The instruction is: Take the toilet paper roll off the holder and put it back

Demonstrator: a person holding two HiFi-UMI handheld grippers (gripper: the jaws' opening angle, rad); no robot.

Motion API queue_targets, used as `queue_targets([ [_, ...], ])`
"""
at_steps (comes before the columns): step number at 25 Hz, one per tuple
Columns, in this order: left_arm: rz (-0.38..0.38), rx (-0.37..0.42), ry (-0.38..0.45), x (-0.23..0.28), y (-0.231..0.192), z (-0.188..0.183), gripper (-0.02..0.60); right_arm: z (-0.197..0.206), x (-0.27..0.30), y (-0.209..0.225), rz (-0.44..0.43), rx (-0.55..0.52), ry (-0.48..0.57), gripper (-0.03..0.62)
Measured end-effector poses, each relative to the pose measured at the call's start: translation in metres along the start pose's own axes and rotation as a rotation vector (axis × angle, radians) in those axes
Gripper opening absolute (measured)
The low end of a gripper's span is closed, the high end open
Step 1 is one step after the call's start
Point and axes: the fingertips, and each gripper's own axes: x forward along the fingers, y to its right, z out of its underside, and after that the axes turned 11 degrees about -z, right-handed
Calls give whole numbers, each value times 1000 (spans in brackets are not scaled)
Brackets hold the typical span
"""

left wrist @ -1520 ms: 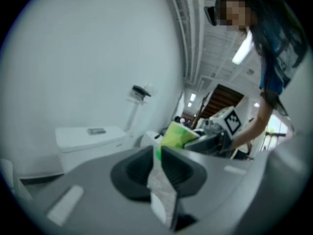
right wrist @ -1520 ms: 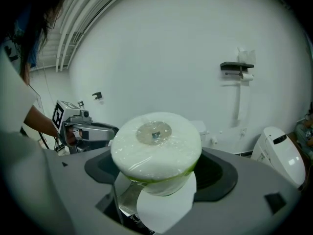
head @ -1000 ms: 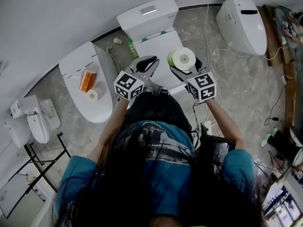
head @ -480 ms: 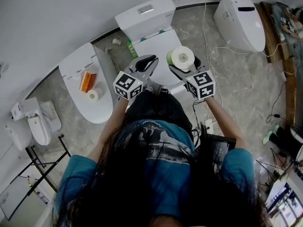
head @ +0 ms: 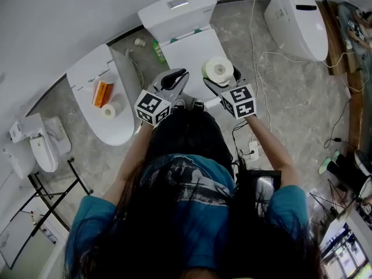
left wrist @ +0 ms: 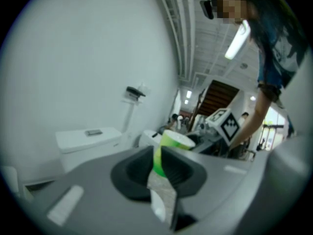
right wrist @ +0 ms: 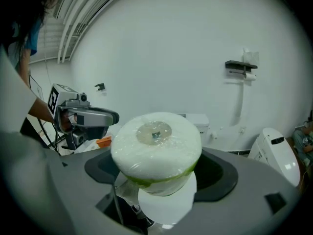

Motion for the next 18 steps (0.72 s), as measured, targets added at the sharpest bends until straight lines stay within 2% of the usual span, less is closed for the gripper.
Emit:
queue_targets([
  [6,-26,-19,-47,9,-11,30,34,35,41,22,12,3,-45,434],
  [18,-100,-88,-80,51,-62,81,34,109,161,86,60,62,-96,436],
])
